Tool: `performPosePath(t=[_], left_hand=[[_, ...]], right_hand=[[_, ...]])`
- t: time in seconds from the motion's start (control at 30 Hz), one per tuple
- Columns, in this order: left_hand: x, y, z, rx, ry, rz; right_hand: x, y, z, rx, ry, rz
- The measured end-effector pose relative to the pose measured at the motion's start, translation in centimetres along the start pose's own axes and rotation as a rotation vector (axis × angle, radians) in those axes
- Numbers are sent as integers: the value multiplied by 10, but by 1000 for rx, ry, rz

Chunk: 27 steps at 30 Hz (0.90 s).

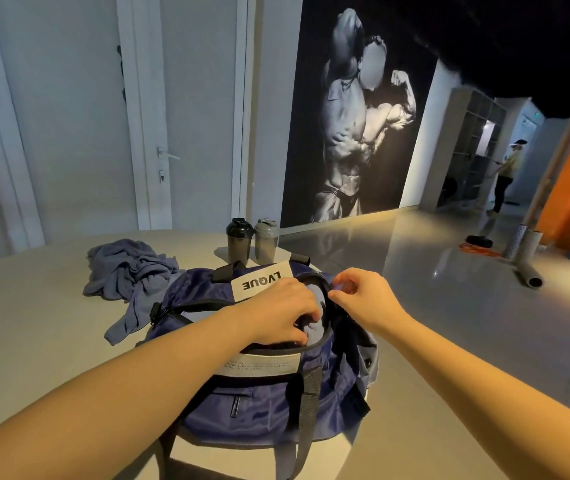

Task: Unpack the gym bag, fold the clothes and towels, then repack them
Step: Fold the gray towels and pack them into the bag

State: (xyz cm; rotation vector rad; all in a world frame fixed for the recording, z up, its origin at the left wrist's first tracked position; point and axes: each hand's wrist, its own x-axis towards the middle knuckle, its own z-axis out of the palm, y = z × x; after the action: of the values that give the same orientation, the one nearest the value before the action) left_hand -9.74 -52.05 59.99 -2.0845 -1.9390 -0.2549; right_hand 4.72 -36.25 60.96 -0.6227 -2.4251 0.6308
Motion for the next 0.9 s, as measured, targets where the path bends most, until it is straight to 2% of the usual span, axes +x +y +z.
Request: performPosePath(t=[0.07, 0.17, 0.23, 0.37, 0.5, 0.6, 0.73, 0.8, 0.9], left_hand=[[3, 1, 1, 5, 8, -17], [6, 1, 5, -25, -30, -51], [6, 1, 8, -61, -78, -94], [11, 4, 14, -79, -193, -203], [23, 14, 20, -132, -264, -429], [41, 33, 29, -112, -286, -538], [39, 31, 34, -164, -308, -510], [31, 26, 28, -163, -235, -479], [24, 25, 19, 60, -120, -407]], right_hand=[[-18, -6, -7, -42, -69, -129], [-44, -14, -17, -123, -339, -229], [-53, -11, -21, -226, -429, -303], [-61, 3, -28, -302, -402, -396], [-66, 5, -30, -184, -407, -440], [-65, 4, -26, -154, -420, -408], [-59, 4, -26, -152, -388, -297], [-50, 2, -24, -185, -311, -258], [-25, 3, -14, -266, -199, -265]])
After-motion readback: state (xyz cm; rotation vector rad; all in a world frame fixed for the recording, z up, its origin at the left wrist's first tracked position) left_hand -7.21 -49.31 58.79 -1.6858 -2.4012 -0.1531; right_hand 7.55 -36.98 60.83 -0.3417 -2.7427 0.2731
